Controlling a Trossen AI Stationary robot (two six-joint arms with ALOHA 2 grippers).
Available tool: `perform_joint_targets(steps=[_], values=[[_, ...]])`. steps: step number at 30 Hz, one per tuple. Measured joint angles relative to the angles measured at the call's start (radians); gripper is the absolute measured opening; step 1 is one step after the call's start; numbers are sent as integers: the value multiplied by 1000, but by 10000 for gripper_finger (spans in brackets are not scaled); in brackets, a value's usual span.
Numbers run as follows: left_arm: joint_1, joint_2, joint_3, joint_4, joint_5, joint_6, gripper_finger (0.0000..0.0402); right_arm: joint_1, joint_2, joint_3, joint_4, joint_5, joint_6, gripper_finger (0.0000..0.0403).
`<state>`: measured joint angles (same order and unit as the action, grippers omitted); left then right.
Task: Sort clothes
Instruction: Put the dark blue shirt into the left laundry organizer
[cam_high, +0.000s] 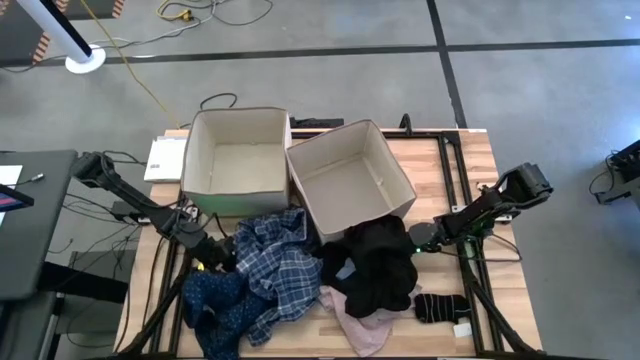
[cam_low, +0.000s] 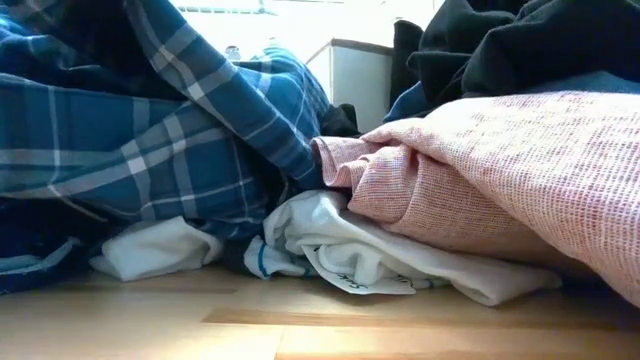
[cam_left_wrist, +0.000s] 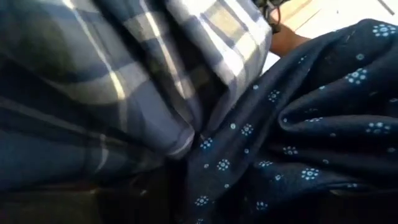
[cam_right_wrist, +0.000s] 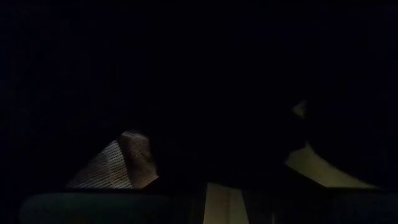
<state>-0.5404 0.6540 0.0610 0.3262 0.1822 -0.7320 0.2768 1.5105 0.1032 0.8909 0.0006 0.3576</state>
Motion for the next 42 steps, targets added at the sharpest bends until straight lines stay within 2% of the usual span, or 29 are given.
perform_joint_targets(steps=[8, 14, 25, 34, 42], values=[[0, 0, 56, 9, -5, 163, 211, 0, 0, 0, 6, 28, 0, 102], [0, 0, 62, 77, -103, 317, 211, 0, 0, 0, 6, 28, 0, 102], [0, 0, 62, 185, -116, 414, 194, 0, 0, 0, 3, 54, -15, 102], [0, 0, 62, 190, -116, 477, 150, 0, 0, 0, 1, 60, -18, 102], [1, 0, 62, 171, -75, 461, 66, 0, 0, 0, 0, 69, -24, 102]])
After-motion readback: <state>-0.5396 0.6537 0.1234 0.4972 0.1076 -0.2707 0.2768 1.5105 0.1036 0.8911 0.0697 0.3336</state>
